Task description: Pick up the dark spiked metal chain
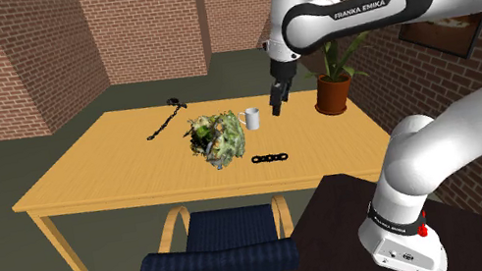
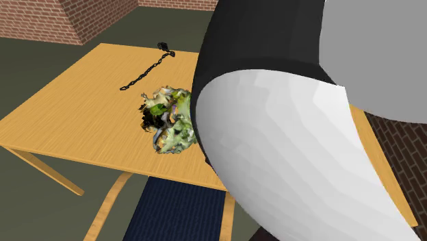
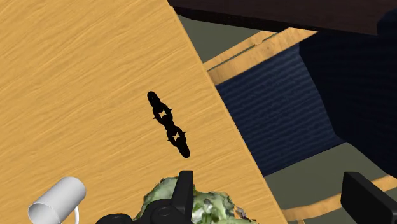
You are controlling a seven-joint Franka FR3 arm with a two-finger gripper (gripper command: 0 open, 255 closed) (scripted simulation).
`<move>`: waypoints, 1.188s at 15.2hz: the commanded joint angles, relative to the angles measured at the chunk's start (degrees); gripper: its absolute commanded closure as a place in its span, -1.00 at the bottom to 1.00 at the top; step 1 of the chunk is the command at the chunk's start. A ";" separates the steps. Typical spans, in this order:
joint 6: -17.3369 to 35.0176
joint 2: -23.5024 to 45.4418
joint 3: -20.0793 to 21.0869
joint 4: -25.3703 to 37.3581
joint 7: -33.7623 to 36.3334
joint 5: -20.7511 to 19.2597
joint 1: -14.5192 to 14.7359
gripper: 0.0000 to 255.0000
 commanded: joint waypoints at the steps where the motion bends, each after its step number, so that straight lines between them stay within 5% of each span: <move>1: 3.56 3.12 -1.22 -0.76 -0.95 -0.40 -0.44 -1.00; 11: 20.75 20.93 -7.77 -2.33 -7.05 -0.90 -2.30 -1.00; 18: 31.11 36.60 -11.62 1.08 -13.46 2.96 -2.79 -1.00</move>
